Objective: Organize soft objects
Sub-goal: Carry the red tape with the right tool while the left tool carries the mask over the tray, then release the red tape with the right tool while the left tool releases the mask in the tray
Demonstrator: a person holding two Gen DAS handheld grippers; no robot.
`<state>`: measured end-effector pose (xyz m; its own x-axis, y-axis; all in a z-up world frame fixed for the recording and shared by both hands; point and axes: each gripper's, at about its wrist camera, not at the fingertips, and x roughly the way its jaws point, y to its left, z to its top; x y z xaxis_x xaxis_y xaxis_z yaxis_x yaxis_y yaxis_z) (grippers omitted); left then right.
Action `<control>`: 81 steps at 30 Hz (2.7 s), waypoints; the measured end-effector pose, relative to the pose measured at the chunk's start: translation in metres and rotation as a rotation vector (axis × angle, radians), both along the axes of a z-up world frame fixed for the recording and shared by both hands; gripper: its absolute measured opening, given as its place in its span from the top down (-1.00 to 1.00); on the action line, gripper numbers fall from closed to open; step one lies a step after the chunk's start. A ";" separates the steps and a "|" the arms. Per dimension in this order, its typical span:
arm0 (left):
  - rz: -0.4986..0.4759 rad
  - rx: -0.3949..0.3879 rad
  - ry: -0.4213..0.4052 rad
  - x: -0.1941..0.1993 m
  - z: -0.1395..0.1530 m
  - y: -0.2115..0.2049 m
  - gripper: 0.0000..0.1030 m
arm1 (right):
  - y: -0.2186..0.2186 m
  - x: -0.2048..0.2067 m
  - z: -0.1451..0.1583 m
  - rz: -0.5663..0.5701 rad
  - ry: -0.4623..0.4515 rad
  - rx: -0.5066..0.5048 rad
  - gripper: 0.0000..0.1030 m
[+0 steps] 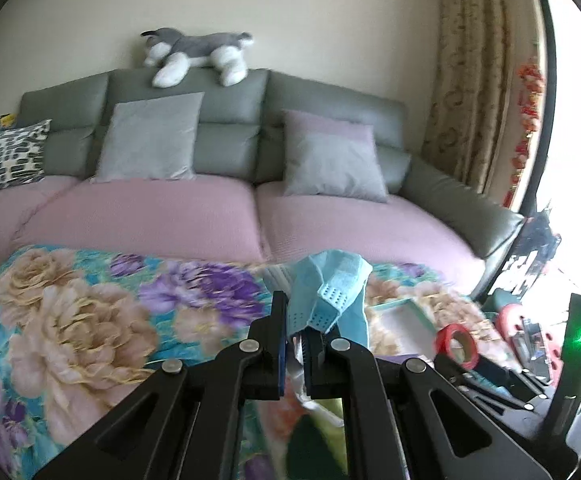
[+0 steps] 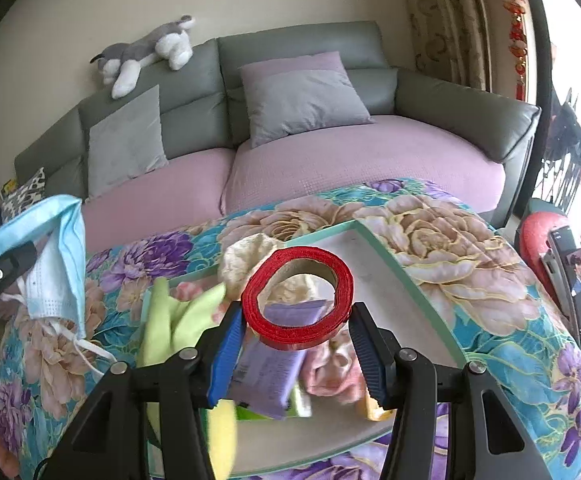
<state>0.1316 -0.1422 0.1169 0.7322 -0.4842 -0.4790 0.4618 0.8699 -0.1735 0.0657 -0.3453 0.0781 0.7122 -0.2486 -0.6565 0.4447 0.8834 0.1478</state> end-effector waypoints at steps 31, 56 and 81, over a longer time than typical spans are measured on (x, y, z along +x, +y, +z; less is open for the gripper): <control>-0.094 0.134 0.227 0.022 -0.076 -0.071 0.87 | -0.023 0.009 -0.034 0.036 0.046 0.078 -0.09; -0.050 0.154 0.209 0.017 -0.047 -0.044 0.19 | -0.013 0.015 -0.038 0.071 0.079 0.071 -0.10; 0.252 0.226 0.207 0.016 -0.073 0.043 -0.82 | 0.010 -0.005 -0.037 0.026 0.151 0.013 -0.92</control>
<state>0.1479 -0.0989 0.0442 0.6912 -0.1671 -0.7031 0.2043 0.9784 -0.0317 0.0607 -0.3356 0.0410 0.6112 -0.2220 -0.7597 0.4394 0.8935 0.0925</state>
